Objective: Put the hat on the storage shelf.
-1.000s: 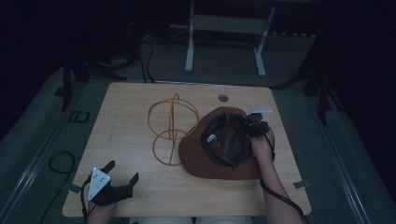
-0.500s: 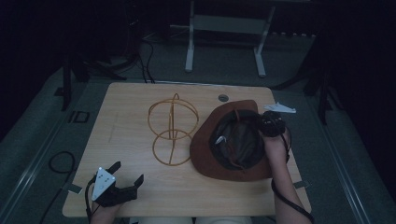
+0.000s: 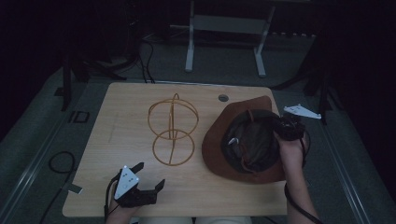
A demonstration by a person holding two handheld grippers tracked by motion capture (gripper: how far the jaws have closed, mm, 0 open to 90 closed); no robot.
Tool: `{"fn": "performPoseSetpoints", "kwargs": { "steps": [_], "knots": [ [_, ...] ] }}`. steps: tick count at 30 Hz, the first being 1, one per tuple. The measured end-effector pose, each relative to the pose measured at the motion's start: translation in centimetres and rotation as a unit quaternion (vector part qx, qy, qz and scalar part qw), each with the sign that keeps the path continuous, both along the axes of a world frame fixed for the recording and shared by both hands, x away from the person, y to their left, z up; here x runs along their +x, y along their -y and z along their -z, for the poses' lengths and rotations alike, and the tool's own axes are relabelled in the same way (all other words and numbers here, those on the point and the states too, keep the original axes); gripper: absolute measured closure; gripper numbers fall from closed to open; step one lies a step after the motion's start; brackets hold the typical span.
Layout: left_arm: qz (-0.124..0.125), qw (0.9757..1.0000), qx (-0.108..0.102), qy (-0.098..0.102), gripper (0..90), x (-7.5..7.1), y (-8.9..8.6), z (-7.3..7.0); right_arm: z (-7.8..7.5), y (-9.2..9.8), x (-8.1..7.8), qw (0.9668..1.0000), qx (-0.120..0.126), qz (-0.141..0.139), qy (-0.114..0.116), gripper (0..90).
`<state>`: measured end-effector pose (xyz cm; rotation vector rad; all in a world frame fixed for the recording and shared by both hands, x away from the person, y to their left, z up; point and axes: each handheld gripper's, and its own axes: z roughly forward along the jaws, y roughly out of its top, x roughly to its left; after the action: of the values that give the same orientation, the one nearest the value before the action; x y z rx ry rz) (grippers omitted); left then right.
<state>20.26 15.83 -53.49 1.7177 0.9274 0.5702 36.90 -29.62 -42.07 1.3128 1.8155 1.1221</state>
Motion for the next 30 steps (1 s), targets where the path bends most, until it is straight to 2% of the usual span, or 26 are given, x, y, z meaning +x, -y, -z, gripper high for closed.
{"fn": "performPoseSetpoints", "kwargs": {
  "steps": [3, 4, 5, 9, 10, 12, 14, 20, 21, 25, 28, 29, 30],
  "knots": [
    [0.019, 0.9998, -0.005, 0.003, 6.7, 0.3, 1.5, -1.0, 0.0, 0.2, -0.6, 1.0, 0.003, 0.002, 0.006, 84.4],
    [0.019, 0.9998, -0.005, 0.003, 6.7, 0.3, 1.5, -1.0, 0.0, 0.2, -0.6, 1.0, 0.003, 0.002, 0.006, 84.4],
    [0.021, 0.9996, 0.008, 0.015, 6.7, 0.5, 2.6, -1.7, 0.0, 0.3, -1.0, 1.0, 0.004, -0.002, 0.008, 84.4],
    [0.038, 0.9983, 0.029, 0.032, 6.7, 1.4, 4.9, -3.2, 0.0, 0.3, -1.4, 0.9999, 0.007, -0.007, 0.012, 84.4],
    [0.038, 0.9983, 0.029, 0.032, 6.7, 1.4, 4.9, -3.2, -0.1, 0.4, -1.5, 0.9998, 0.009, -0.007, 0.014, 84.4],
    [0.048, 0.9974, 0.034, 0.043, 6.7, 2.3, 6.6, -4.3, -0.3, 0.4, -1.6, 0.9998, 0.013, -0.007, 0.016, 84.4],
    [0.055, 0.9967, 0.035, 0.048, 6.7, 3.0, 7.6, -4.9, -0.4, 0.4, -1.7, 0.9997, 0.013, -0.007, 0.02, 84.4],
    [0.065, 0.9953, 0.037, 0.062, 6.7, 4.6, 10.3, -6.1, -0.8, 0.5, -2.0, 0.9994, 0.022, -0.009, 0.025, 84.4],
    [0.065, 0.9953, 0.037, 0.062, 6.7, 4.6, 10.3, -6.1, -0.8, 0.5, -2.0, 0.9994, 0.022, -0.009, 0.025, 84.4],
    [0.081, 0.9944, 0.037, 0.058, 6.7, 5.5, 12.5, -6.9, -0.7, 0.6, -2.3, 0.9993, 0.023, -0.01, 0.026, 84.4],
    [0.084, 0.9933, 0.047, 0.064, 6.7, 6.2, 14.1, -7.3, -0.8, 0.6, -2.4, 0.9993, 0.021, -0.012, 0.028, 84.4],
    [0.084, 0.9933, 0.047, 0.064, 6.7, 6.2, 14.1, -7.3, -0.8, 0.6, -2.5, 0.9993, 0.02, -0.012, 0.029, 84.4],
    [0.082, 0.9929, 0.052, 0.069, 6.7, 6.7, 15.1, -7.6, -0.9, 0.6, -2.5, 0.9993, 0.021, -0.012, 0.029, 84.4]
  ]
}}
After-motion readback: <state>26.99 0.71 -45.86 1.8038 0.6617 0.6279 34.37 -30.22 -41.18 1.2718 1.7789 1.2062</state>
